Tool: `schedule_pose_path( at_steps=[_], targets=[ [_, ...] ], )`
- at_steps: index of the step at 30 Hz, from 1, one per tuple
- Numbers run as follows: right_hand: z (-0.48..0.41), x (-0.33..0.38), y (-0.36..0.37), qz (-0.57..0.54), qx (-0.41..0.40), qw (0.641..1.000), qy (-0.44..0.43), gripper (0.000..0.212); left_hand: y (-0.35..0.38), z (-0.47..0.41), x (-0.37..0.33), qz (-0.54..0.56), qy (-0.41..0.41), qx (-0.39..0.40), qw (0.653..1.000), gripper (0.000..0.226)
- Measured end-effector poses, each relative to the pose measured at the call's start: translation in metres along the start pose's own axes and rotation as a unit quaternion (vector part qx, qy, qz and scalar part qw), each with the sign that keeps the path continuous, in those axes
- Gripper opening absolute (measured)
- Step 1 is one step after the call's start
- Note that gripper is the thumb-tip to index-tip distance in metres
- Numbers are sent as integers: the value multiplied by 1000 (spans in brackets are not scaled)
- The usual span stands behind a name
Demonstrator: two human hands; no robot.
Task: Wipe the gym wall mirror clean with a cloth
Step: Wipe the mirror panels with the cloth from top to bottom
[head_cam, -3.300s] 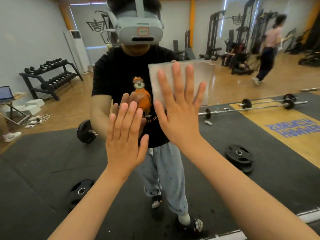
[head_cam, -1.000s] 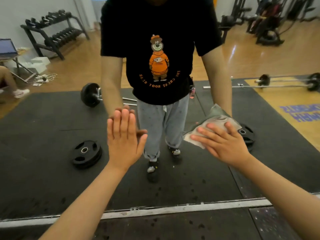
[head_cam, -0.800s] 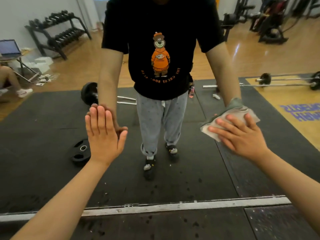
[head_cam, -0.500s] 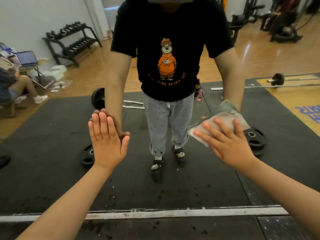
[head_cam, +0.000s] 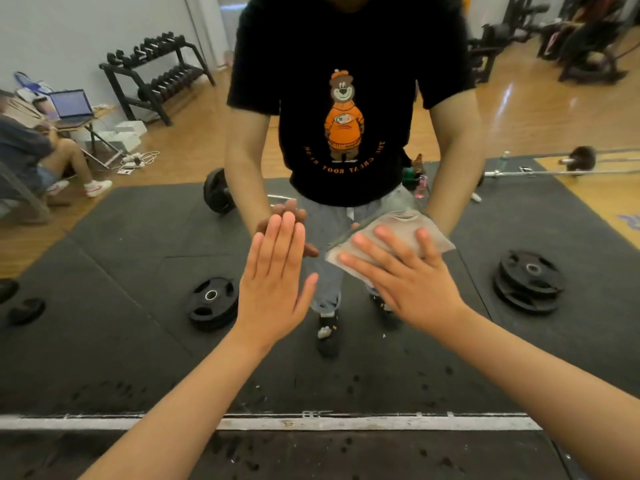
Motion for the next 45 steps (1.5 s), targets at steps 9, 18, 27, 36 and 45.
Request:
schedule_pose_path(
  at_steps=[9,18,27,36,45],
  targets=[
    [-36,34,3,54,-16,997,-54,64,11,3,16,9,41,-20,999,67],
    [-44,14,-5,129,-36,973,-186,71,11,0,19,6,41,-27,999,74],
    [-62,16,9,78,-103,959,-252,56,12,-3,14,21,25,-142,989,65],
    [-50,29,12,86,-209,965,-132,58,17,5,19,-47,14,-249,967,65],
    [-30,36,23,67,-210,975,11,61,43,43,15,-72,-106,-278,952,71]
  ],
)
Point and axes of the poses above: each hand's wrist, its own z-axis away from the middle knuckle, its own y-axis out of the palm, x = y × z, the point moved 6 cm from there along -z, towards the middle knuckle, and after that the axes turned 6 degrees about -x, right-handed, at the moved point
